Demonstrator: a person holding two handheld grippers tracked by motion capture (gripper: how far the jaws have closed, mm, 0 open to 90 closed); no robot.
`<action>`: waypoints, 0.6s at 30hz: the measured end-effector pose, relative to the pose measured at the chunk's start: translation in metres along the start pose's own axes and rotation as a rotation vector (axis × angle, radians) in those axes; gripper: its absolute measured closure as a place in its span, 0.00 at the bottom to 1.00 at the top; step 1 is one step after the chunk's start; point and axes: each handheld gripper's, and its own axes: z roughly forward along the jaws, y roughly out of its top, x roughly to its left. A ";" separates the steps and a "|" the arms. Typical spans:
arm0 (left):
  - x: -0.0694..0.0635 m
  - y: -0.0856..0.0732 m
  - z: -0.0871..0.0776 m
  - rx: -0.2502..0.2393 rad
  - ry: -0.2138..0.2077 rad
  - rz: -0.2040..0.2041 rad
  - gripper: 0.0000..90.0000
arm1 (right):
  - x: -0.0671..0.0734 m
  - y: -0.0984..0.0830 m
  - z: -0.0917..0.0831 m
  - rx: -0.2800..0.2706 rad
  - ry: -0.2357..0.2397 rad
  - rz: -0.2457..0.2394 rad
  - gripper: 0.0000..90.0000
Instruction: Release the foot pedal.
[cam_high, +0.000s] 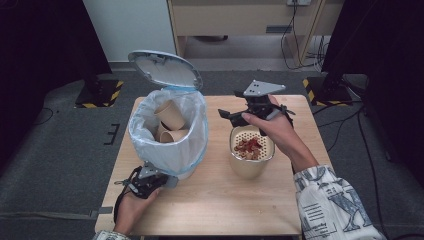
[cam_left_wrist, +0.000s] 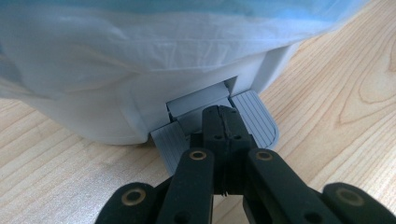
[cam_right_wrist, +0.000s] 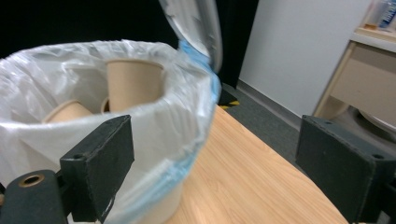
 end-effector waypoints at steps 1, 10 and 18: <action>0.000 0.000 0.000 0.000 0.001 0.001 1.00 | 0.000 0.000 0.000 0.000 0.000 0.000 0.13; -0.004 -0.001 -0.008 0.008 0.038 0.011 0.90 | -0.017 -0.017 -0.020 0.002 -0.049 0.031 0.13; 0.006 -0.012 -0.035 -0.067 0.098 -0.089 0.74 | -0.030 -0.030 -0.037 0.011 -0.092 0.048 0.13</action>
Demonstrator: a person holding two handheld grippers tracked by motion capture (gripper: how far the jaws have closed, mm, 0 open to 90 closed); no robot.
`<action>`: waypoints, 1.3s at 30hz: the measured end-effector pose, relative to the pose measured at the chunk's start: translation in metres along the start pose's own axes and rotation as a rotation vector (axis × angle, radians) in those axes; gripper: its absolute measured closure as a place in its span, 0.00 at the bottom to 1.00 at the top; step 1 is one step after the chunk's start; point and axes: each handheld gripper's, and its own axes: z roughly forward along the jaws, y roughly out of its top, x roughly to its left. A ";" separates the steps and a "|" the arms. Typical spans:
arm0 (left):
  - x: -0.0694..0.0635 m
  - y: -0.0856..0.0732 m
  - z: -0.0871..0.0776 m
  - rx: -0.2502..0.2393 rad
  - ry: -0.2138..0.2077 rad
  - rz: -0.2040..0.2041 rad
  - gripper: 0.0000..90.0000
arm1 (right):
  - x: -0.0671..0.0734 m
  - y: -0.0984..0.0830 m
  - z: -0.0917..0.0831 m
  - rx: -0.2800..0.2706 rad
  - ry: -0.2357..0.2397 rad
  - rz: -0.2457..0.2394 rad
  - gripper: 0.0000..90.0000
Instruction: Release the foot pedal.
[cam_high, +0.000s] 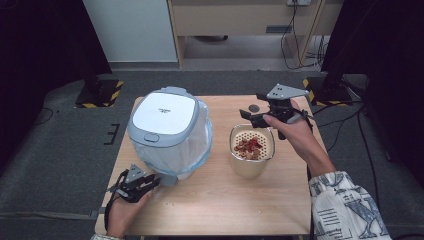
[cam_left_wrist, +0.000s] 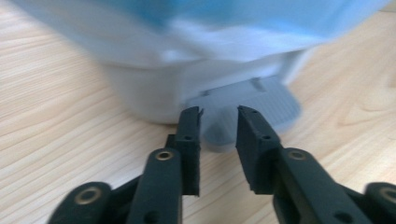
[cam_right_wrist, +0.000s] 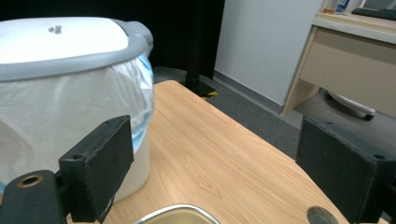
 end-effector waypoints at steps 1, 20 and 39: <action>0.002 -0.001 -0.002 -0.015 -0.004 -0.019 0.70 | -0.002 -0.002 -0.001 0.000 -0.005 0.001 0.13; 0.021 -0.003 -0.001 -0.018 0.094 -0.101 0.16 | -0.025 -0.035 -0.025 0.024 -0.083 0.049 0.11; 0.042 -0.011 -0.002 -0.039 0.134 -0.123 0.10 | -0.039 -0.112 -0.067 0.063 -0.270 0.165 0.10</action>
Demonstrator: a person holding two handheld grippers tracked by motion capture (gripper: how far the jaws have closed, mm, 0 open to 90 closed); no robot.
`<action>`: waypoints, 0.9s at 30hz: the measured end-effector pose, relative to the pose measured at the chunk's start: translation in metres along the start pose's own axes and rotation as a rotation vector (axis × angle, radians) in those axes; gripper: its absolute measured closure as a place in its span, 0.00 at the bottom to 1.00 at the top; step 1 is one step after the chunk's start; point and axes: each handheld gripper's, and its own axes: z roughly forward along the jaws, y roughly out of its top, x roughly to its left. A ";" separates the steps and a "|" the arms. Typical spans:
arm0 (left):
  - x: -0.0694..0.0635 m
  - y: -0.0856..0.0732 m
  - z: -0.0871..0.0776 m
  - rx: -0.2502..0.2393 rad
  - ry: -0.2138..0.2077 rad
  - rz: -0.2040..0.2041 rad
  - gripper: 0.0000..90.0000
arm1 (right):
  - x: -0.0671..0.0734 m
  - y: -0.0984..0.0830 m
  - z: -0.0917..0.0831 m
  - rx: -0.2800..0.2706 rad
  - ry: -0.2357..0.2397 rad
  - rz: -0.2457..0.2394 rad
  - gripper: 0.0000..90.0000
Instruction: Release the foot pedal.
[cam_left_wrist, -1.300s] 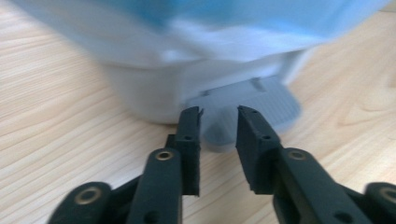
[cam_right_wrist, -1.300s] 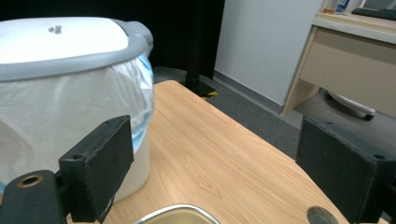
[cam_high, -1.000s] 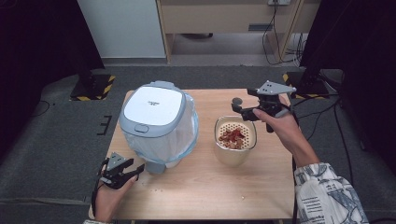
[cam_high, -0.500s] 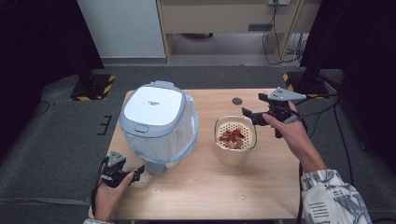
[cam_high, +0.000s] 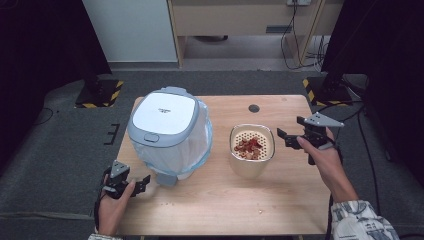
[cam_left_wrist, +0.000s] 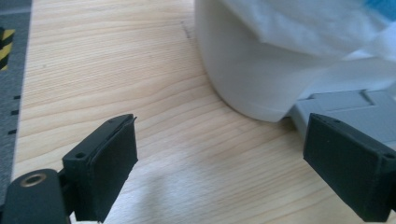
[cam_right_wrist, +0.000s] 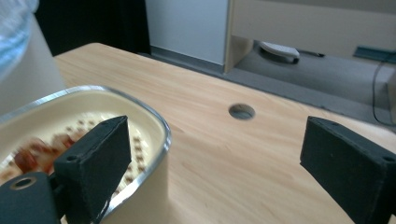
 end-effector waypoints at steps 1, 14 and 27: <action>0.001 -0.001 0.000 0.003 0.002 -0.003 0.11 | -0.001 -0.006 -0.002 0.007 -0.007 0.010 0.10; 0.013 -0.009 0.004 0.047 0.043 -0.007 0.15 | -0.004 -0.071 -0.016 0.099 -0.052 0.078 0.10; 0.011 -0.014 0.018 0.118 0.012 0.051 0.14 | -0.014 -0.112 -0.015 0.214 -0.171 0.156 0.11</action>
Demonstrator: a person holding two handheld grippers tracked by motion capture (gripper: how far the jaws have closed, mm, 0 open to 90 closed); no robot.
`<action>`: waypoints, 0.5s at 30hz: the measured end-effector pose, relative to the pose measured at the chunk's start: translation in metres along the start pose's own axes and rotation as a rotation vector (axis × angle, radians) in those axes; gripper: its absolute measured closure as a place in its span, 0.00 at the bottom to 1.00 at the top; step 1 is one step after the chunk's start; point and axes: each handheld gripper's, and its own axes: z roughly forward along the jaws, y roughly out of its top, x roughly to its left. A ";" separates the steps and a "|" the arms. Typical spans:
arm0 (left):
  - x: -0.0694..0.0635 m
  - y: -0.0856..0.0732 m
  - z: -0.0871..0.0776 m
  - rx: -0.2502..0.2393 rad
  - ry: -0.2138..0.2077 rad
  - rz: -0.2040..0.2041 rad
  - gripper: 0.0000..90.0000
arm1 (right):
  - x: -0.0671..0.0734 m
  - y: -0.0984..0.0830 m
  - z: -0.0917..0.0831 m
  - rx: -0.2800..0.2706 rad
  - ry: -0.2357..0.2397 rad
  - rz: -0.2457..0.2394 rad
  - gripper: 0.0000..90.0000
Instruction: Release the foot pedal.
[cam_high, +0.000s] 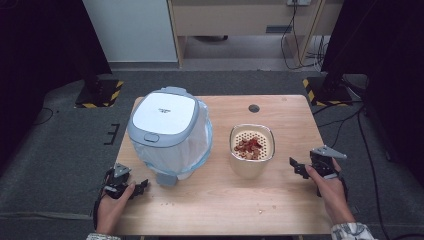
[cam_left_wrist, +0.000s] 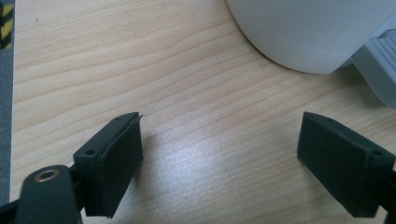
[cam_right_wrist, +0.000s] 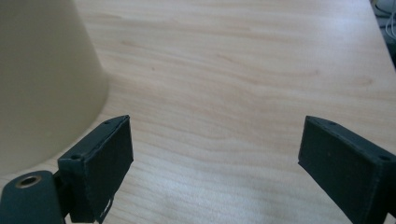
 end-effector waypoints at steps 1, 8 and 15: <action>0.000 0.000 0.000 -0.004 -0.002 0.002 0.14 | 0.000 -0.003 0.002 0.014 -0.003 0.006 0.11; 0.000 -0.002 0.003 -0.024 -0.013 0.011 0.10 | 0.004 -0.016 0.017 0.177 -0.050 -0.046 0.06; -0.001 -0.002 0.004 -0.026 -0.014 0.014 0.08 | 0.007 -0.017 0.017 0.180 -0.052 -0.047 0.05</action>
